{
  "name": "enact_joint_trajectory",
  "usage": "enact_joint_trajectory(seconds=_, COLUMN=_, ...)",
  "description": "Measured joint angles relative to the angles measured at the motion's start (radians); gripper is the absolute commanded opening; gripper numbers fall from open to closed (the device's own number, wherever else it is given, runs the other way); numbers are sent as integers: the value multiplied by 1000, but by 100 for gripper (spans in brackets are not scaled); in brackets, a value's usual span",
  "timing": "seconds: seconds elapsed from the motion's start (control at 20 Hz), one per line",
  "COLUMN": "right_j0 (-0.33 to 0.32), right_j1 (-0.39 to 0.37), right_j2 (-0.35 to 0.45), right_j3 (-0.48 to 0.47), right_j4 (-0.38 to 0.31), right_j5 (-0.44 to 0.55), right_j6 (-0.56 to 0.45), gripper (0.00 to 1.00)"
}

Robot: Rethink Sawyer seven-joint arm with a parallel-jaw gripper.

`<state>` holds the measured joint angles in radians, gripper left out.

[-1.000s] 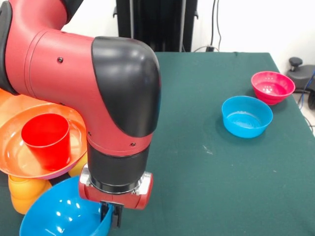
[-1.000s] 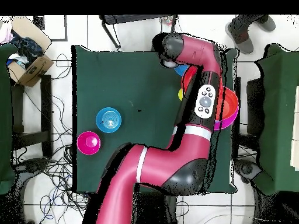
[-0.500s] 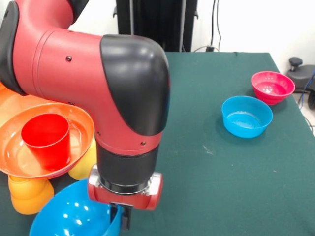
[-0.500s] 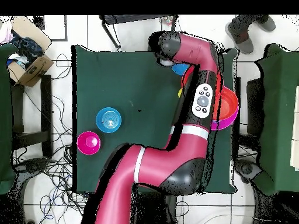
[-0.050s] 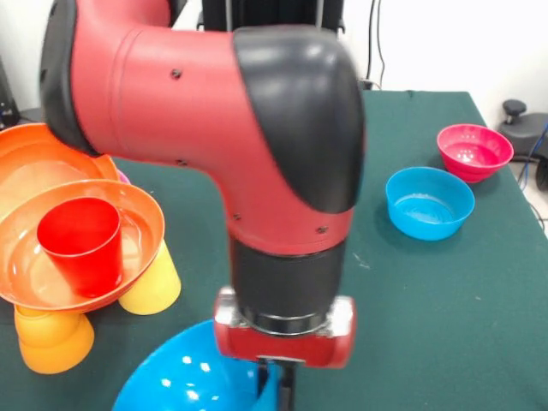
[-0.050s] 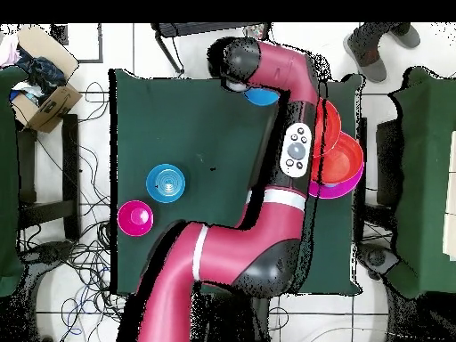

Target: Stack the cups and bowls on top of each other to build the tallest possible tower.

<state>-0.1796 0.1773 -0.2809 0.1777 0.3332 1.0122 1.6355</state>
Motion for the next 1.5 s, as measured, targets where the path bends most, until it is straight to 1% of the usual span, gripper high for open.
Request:
enact_joint_trajectory(seconds=0.05, right_j0=3, right_j1=0, right_j2=-5, right_j3=-3, right_j4=6, right_j5=0, right_j6=0, gripper=0)
enact_joint_trajectory(seconds=0.1, right_j0=14, right_j1=1, right_j2=-31, right_j3=-15, right_j4=36, right_j5=1, right_j6=5, gripper=0)
enact_joint_trajectory(seconds=0.35, right_j0=41, right_j1=0, right_j2=-115, right_j3=-45, right_j4=125, right_j5=24, right_j6=35, gripper=0)
enact_joint_trajectory(seconds=0.45, right_j0=48, right_j1=-2, right_j2=-142, right_j3=-51, right_j4=149, right_j5=40, right_j6=48, gripper=0)
enact_joint_trajectory(seconds=0.55, right_j0=59, right_j1=-8, right_j2=-202, right_j3=-60, right_j4=189, right_j5=88, right_j6=89, gripper=0)
enact_joint_trajectory(seconds=0.7, right_j0=66, right_j1=-15, right_j2=-255, right_j3=-62, right_j4=204, right_j5=134, right_j6=140, gripper=0)
enact_joint_trajectory(seconds=0.8, right_j0=68, right_j1=-20, right_j2=-300, right_j3=-62, right_j4=205, right_j5=176, right_j6=188, gripper=0)
enact_joint_trajectory(seconds=0.9, right_j0=67, right_j1=-23, right_j2=-329, right_j3=-62, right_j4=205, right_j5=202, right_j6=218, gripper=0)
enact_joint_trajectory(seconds=0.95, right_j0=65, right_j1=-26, right_j2=-362, right_j3=-62, right_j4=205, right_j5=236, right_j6=252, gripper=0)
enact_joint_trajectory(seconds=1.0, right_j0=64, right_j1=-28, right_j2=-379, right_j3=-62, right_j4=205, right_j5=254, right_j6=268, gripper=0)
enact_joint_trajectory(seconds=1.25, right_j0=59, right_j1=-36, right_j2=-445, right_j3=-63, right_j4=205, right_j5=327, right_j6=311, gripper=0)
enact_joint_trajectory(seconds=1.5, right_j0=51, right_j1=-46, right_j2=-509, right_j3=-63, right_j4=218, right_j5=405, right_j6=312, gripper=0)
